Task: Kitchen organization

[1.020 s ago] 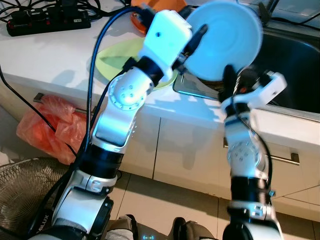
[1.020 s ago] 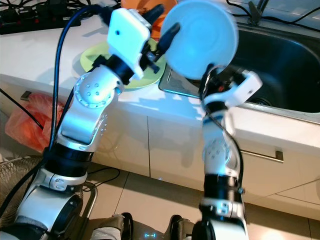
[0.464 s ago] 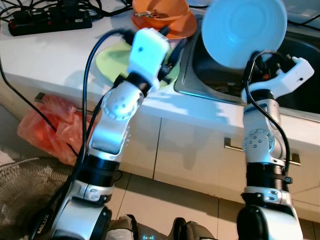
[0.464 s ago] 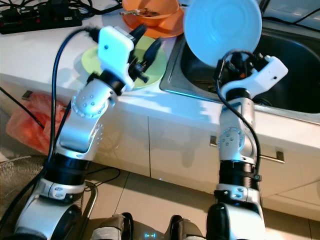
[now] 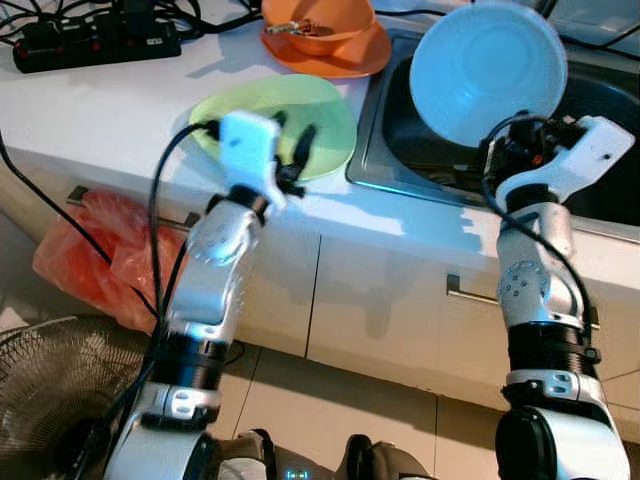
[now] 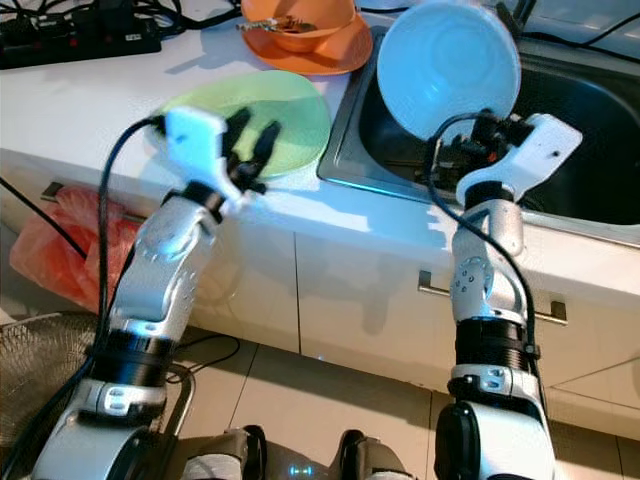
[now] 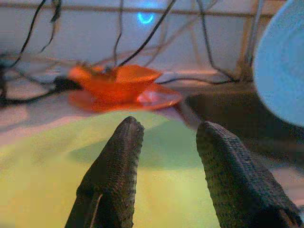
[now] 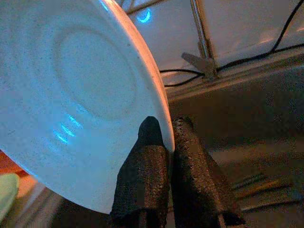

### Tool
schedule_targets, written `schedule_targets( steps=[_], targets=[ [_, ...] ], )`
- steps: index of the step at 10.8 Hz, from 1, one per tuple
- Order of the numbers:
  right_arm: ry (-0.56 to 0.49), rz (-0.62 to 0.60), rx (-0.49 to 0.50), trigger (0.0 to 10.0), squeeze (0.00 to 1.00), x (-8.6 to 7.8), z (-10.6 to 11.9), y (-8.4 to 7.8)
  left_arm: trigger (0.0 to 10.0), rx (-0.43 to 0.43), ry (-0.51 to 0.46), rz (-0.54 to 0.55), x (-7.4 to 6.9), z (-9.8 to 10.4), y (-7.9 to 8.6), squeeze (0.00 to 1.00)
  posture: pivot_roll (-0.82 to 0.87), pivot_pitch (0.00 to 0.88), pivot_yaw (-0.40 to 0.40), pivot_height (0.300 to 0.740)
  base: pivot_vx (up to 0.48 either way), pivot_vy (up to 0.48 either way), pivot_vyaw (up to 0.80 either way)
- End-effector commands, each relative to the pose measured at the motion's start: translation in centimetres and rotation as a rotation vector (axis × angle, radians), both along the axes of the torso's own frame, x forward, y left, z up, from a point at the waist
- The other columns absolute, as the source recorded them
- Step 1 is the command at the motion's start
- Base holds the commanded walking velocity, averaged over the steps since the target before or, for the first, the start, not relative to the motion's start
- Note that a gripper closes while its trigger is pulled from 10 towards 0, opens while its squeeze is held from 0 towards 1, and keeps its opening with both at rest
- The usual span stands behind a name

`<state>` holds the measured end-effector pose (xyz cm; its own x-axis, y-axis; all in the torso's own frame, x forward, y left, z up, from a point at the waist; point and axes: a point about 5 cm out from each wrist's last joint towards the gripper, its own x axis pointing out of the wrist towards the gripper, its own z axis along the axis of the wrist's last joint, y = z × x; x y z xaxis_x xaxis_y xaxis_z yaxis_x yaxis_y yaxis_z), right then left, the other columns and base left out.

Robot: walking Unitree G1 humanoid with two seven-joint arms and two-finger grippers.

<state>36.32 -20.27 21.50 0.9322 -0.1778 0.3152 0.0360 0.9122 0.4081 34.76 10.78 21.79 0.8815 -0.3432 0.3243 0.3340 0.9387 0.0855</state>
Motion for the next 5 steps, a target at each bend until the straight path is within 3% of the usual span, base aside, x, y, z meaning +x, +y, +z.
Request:
schedule_targets(
  steps=[1,5],
  targets=[
    [-0.059,-0.018,-0.032,10.0,0.00,-0.1,1.1,-0.4,10.0,-0.009,0.003,0.025,-0.3,-1.1,0.3,0.00,0.12,0.168,-0.045,0.740,0.000,0.000,0.00],
    [-0.067,-0.090,-0.135,10.0,0.00,0.2,0.9,-1.5,10.0,-0.014,-0.058,0.078,-1.3,-1.8,0.7,0.00,0.12,0.173,-0.049,0.740,0.000,0.000,0.00]
  ],
)
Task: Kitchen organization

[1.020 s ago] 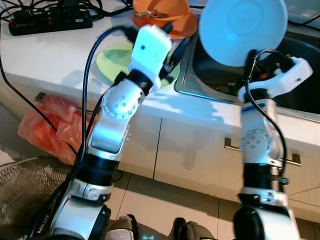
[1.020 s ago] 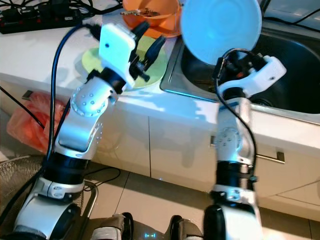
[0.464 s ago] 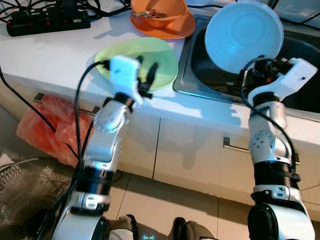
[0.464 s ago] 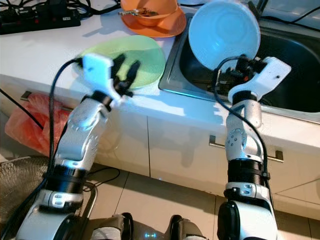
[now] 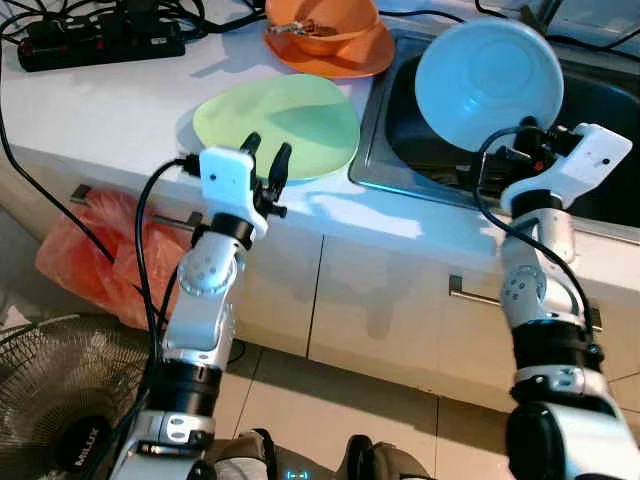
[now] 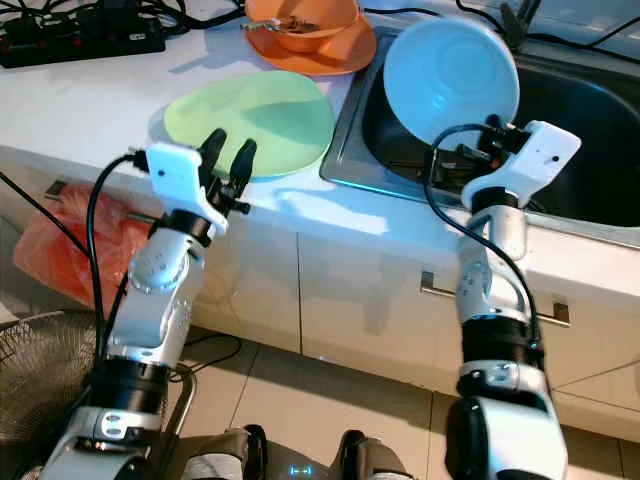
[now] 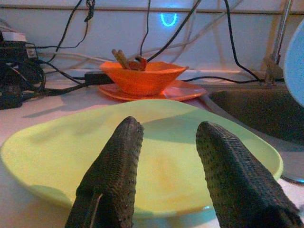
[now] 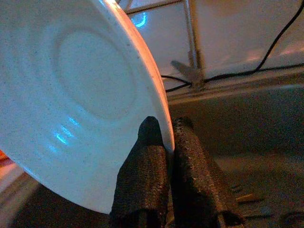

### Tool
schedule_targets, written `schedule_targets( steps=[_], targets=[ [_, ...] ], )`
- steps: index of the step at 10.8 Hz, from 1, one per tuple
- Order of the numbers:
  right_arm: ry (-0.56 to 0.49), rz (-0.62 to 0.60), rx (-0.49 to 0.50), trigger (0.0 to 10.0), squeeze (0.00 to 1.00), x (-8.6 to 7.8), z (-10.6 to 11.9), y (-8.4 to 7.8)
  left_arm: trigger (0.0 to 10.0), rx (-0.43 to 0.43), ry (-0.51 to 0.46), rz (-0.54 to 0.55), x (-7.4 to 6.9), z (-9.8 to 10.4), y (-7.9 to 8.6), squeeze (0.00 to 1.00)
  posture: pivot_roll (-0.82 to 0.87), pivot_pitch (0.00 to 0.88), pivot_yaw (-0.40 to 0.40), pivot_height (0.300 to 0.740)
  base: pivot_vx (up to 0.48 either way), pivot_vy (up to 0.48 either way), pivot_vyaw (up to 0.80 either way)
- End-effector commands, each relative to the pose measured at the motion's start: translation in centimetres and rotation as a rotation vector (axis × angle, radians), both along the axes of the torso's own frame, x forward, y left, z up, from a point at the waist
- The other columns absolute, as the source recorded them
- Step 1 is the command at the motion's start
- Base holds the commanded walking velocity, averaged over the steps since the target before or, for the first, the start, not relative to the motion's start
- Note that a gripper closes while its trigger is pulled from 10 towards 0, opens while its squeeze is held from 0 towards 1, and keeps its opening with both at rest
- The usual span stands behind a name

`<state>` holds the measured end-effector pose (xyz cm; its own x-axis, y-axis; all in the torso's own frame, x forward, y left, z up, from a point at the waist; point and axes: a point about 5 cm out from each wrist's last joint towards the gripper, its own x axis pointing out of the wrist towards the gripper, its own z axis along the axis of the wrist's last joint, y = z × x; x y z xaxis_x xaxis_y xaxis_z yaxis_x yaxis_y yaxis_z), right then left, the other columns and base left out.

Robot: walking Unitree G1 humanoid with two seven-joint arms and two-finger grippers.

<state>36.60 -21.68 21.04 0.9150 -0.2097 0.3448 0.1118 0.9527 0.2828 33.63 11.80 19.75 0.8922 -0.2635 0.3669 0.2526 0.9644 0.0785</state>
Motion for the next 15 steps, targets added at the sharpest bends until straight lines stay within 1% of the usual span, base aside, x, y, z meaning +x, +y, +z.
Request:
schedule_targets(
  steps=[1,3,6,7,8,9,10,12,13,14,15],
  targets=[
    [-0.068,-0.033,-0.065,10.0,0.00,0.0,1.6,-0.4,10.0,0.004,-0.014,0.004,-0.4,-0.1,-0.3,0.00,0.12,0.173,-0.051,0.740,0.000,0.000,0.00],
    [-0.053,-0.061,-0.217,10.0,0.00,0.3,1.5,-0.5,10.0,0.005,-0.020,0.009,-0.6,-0.3,-0.5,0.00,0.12,0.173,-0.053,0.740,0.000,0.000,0.00],
    [0.067,-0.087,-0.449,10.0,0.00,1.0,-0.3,-0.9,10.0,0.031,-0.037,0.009,-0.8,-0.3,-0.8,0.00,0.13,0.176,-0.056,0.740,0.000,0.000,0.00],
    [0.093,-0.104,-0.565,10.0,0.00,1.1,-0.6,-1.0,10.0,0.032,-0.040,0.009,-0.9,-0.2,-0.9,0.00,0.13,0.178,-0.057,0.740,0.000,0.000,0.00],
    [0.132,-0.123,-0.645,10.0,0.00,1.3,-1.0,-1.3,10.0,0.037,-0.043,0.004,-1.1,-0.2,-1.1,0.00,0.13,0.177,-0.060,0.740,0.000,0.000,0.00],
    [0.159,-0.135,-0.687,10.0,0.00,1.4,-1.3,-1.6,10.0,0.043,-0.047,0.000,-1.1,-0.2,-1.3,0.00,0.13,0.177,-0.059,0.740,0.000,0.000,0.00],
    [0.170,-0.134,-0.750,10.0,0.00,1.4,-1.4,-1.5,10.0,0.049,-0.050,-0.002,-1.2,-0.1,-1.3,0.00,0.13,0.177,-0.060,0.740,0.000,0.000,0.00],
    [0.205,-0.073,-0.876,10.0,0.00,2.0,-1.8,-0.5,10.0,0.067,-0.057,-0.002,-1.3,0.1,-1.4,0.00,0.14,0.176,-0.063,0.740,0.000,0.000,0.00],
    [0.207,-0.057,-0.880,10.0,0.00,2.1,-1.8,-0.3,10.0,0.072,-0.057,-0.005,-1.3,0.1,-1.5,0.00,0.14,0.176,-0.063,0.740,0.000,0.000,0.00],
    [0.219,-0.015,-0.892,10.0,0.00,2.3,-2.0,0.2,10.0,0.078,-0.057,-0.006,-1.3,0.1,-1.5,0.00,0.14,0.173,-0.064,0.740,0.000,0.000,0.00],
    [0.216,0.015,-0.917,10.0,0.00,2.6,-1.6,0.5,10.0,0.078,-0.059,-0.008,-1.4,0.1,-1.5,0.00,0.15,0.170,-0.065,0.740,0.000,0.000,0.00]
  ],
)
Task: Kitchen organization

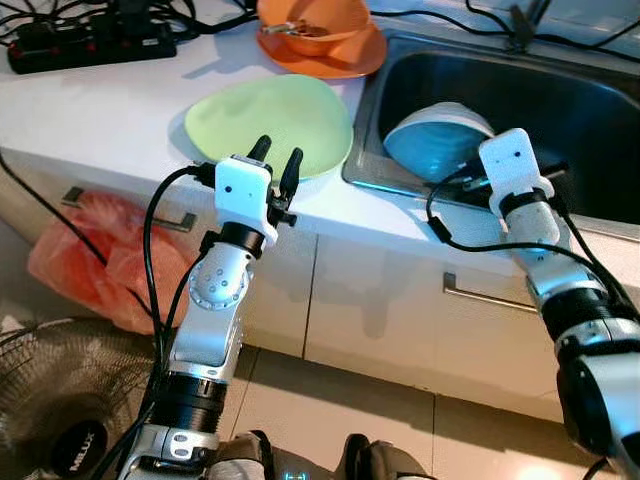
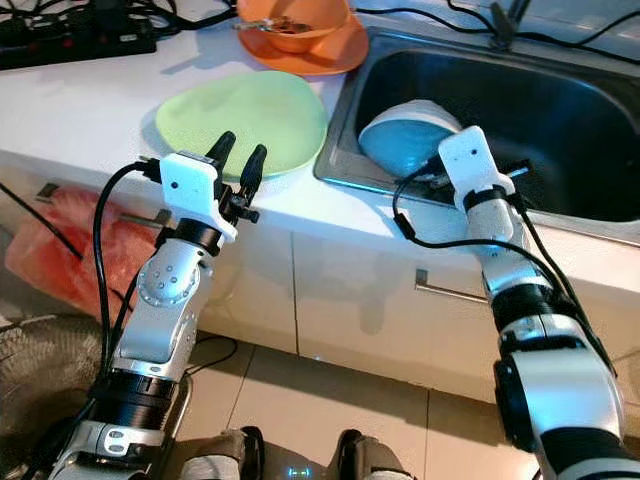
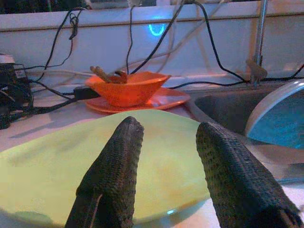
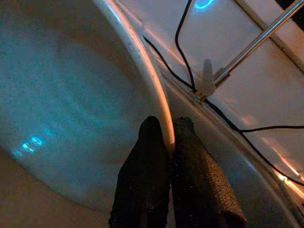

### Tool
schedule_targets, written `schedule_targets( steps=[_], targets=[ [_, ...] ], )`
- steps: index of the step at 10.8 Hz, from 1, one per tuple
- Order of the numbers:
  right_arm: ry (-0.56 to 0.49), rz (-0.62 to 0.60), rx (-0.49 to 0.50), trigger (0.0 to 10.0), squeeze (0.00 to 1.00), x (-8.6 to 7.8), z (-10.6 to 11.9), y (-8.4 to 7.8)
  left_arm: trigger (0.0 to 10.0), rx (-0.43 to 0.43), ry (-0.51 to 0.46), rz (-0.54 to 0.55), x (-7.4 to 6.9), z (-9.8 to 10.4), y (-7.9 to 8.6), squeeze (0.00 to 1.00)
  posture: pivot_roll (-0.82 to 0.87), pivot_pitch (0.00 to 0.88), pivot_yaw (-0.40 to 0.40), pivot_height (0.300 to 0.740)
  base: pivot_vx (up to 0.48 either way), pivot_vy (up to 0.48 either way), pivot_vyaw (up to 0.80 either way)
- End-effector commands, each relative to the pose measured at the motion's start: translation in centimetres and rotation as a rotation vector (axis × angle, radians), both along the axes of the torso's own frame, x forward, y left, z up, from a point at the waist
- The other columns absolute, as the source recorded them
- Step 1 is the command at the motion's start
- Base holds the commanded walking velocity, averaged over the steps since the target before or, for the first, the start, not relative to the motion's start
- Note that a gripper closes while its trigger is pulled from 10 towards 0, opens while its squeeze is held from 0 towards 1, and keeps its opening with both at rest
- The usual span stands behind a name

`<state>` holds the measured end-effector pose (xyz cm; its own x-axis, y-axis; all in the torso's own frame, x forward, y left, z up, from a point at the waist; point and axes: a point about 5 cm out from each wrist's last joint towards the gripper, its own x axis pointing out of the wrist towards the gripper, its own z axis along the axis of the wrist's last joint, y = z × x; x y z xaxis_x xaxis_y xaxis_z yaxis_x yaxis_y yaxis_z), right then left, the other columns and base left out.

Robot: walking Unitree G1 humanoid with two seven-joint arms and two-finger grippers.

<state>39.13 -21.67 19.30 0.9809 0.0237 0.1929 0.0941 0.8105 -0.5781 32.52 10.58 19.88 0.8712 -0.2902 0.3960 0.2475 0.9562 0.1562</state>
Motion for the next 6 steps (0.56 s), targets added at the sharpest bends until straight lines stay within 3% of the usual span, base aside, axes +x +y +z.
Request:
schedule_targets(
  steps=[1,2,6],
  targets=[
    [0.000,0.047,-0.018,10.0,0.00,0.3,0.6,0.4,10.0,0.009,-0.004,-0.005,-0.3,0.0,-0.3,0.00,0.14,0.168,-0.065,0.740,0.000,0.000,0.00],
    [0.000,0.036,0.012,10.0,0.00,0.5,1.4,0.1,10.0,0.009,-0.001,-0.008,-0.3,0.0,-0.4,0.00,0.14,0.165,-0.066,0.740,0.000,0.000,0.00],
    [0.051,0.063,-0.026,10.0,0.00,1.3,2.7,0.4,10.0,0.007,0.004,-0.013,-0.4,0.0,-0.5,0.00,0.14,0.163,-0.070,0.740,0.000,0.000,0.00]
  ],
)
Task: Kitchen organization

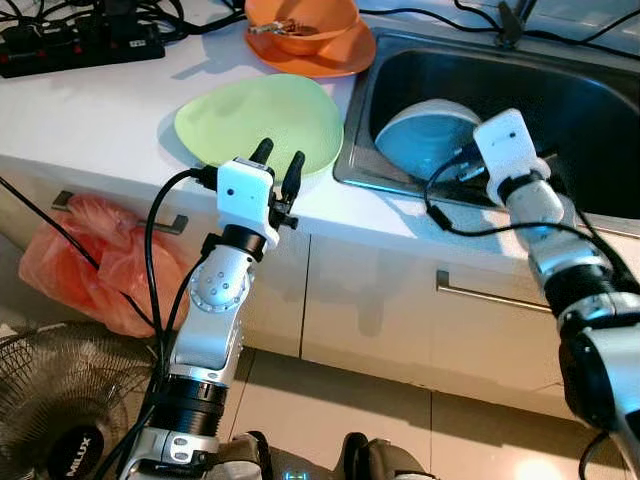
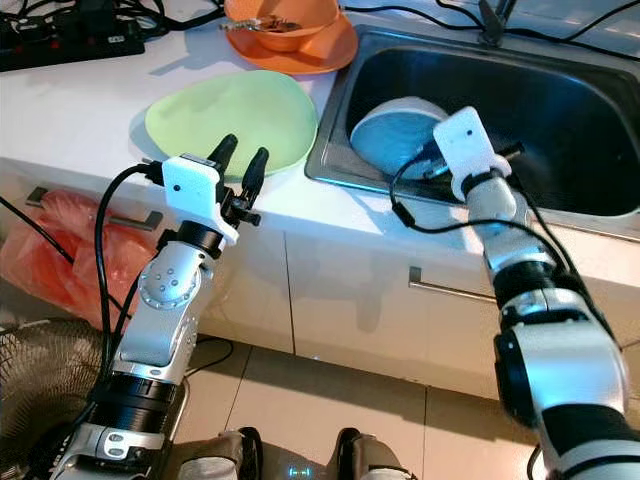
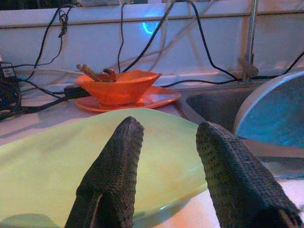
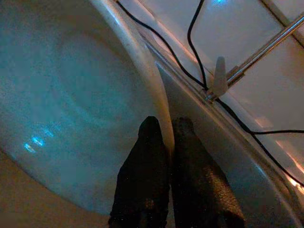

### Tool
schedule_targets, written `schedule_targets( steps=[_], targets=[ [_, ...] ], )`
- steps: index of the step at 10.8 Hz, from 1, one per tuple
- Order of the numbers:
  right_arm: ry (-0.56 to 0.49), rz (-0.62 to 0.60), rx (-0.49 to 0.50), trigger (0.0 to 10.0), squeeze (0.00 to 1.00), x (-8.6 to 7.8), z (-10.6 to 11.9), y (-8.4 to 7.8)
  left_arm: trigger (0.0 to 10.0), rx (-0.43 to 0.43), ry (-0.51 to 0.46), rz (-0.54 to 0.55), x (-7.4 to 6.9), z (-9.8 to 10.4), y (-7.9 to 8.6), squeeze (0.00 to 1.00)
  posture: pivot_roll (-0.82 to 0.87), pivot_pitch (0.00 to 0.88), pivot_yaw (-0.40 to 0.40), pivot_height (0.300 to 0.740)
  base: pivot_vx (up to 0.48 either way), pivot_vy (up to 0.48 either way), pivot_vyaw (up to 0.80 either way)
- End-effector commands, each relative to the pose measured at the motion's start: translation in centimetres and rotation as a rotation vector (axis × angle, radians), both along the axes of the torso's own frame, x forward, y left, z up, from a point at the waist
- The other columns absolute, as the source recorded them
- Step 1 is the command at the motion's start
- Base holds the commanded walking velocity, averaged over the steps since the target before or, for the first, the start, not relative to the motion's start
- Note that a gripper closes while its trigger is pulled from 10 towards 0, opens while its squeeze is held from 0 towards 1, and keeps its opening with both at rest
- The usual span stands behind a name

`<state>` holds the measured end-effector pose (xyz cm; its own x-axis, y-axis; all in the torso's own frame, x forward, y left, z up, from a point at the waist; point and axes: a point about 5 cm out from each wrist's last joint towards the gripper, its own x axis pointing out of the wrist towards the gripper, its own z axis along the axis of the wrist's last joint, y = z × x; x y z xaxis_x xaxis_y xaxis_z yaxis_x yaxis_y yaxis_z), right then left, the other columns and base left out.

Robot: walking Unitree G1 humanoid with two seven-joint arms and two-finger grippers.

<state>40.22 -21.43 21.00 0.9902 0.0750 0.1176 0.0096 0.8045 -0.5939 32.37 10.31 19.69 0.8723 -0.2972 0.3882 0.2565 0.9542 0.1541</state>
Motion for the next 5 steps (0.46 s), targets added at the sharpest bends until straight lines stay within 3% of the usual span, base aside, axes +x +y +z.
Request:
schedule_targets(
  steps=[1,5],
  targets=[
    [0.026,0.038,-0.024,10.0,0.00,0.28,0.55,0.38,10.0,0.007,-0.003,-0.006,-0.27,0.08,-0.28,0.00,0.15,0.164,-0.072,0.740,0.000,0.000,0.00],
    [0.090,0.066,-0.047,10.0,0.00,0.40,-0.20,1.03,10.0,0.013,-0.001,-0.005,-0.35,0.05,-0.32,0.00,0.15,0.172,-0.075,0.740,0.000,0.000,0.00]
  ],
)
